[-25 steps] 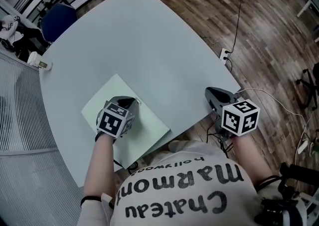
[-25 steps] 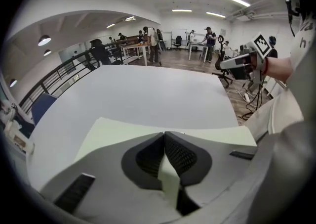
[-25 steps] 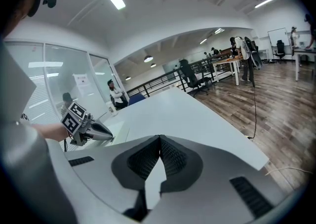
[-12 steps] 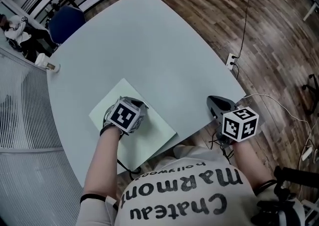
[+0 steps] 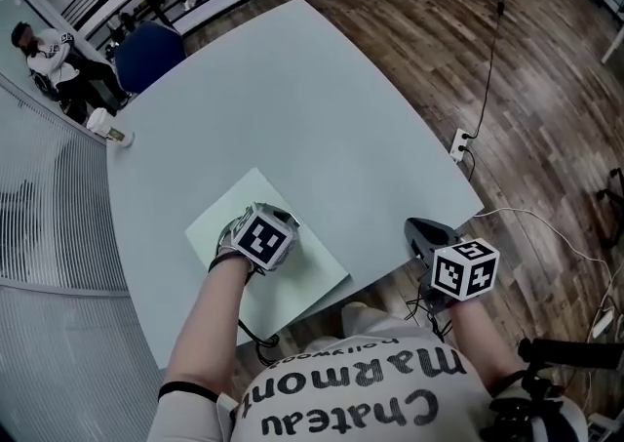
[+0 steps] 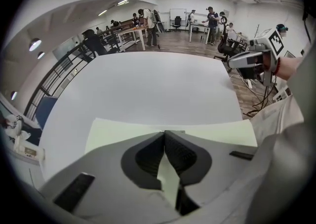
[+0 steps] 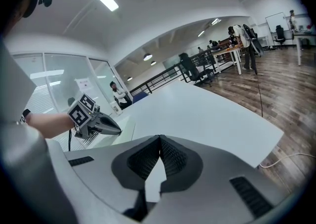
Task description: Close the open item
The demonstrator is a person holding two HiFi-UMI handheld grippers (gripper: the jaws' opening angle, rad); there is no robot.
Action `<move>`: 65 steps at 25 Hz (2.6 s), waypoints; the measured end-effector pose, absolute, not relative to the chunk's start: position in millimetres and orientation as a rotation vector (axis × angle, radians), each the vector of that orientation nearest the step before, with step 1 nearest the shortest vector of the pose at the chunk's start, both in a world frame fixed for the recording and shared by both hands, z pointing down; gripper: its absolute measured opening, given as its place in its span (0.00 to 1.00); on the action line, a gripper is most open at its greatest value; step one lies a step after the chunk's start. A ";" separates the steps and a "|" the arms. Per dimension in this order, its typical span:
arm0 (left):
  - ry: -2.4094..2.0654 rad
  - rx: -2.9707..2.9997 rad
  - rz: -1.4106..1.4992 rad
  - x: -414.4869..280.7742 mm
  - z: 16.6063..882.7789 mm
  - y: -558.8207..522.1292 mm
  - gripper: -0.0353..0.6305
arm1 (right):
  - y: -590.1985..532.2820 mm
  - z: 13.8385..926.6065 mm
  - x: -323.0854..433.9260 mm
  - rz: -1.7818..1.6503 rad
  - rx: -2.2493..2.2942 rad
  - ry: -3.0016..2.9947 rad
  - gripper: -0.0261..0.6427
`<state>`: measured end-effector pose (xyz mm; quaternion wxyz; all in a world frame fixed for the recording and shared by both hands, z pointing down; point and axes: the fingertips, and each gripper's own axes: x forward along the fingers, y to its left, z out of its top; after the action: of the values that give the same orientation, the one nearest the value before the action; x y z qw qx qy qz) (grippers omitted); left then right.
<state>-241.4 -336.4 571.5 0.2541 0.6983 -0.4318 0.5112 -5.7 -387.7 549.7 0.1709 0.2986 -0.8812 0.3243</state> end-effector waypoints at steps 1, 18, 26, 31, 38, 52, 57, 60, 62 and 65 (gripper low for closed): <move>-1.191 1.900 1.381 -240.5 570.9 -336.5 0.07 | -386.0 549.1 -4.8 0.920 0.845 -2.506 0.04; -1.904 1.923 -0.062 -269.9 431.9 -161.2 0.08 | -287.2 466.1 -78.5 0.746 0.638 -2.672 0.04; -1.976 1.728 -0.121 -253.7 462.1 75.5 0.08 | -161.2 437.6 -75.3 0.580 0.610 -2.749 0.04; -2.084 1.793 -0.122 -229.8 426.7 163.3 0.08 | -67.4 413.5 -50.0 0.553 0.614 -2.814 0.04; -2.102 1.821 -0.212 -185.2 392.0 249.5 0.08 | 40.7 391.2 -13.9 0.505 0.537 -2.821 0.04; -2.083 1.872 -0.248 -124.9 372.9 267.6 0.08 | 69.5 373.3 55.0 0.448 0.567 -2.805 0.04; -2.102 1.860 -0.260 -110.8 362.5 262.8 0.08 | 59.3 362.2 68.9 0.418 0.556 -2.800 0.04; -2.111 1.843 -0.275 -107.5 359.1 260.9 0.08 | 51.3 358.0 72.5 0.413 0.555 -2.795 0.04; -2.118 1.845 -0.269 -103.6 359.7 257.8 0.08 | 46.2 360.5 75.5 0.410 0.548 -2.790 0.04; -2.140 1.839 -0.258 -95.1 363.2 256.1 0.08 | 41.3 366.5 84.2 0.408 0.538 -2.790 0.04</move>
<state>-95.1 256.1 363.2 0.1534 0.6414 -0.7463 -0.0901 84.2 41.3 366.5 0.1349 0.1856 -0.9631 0.1410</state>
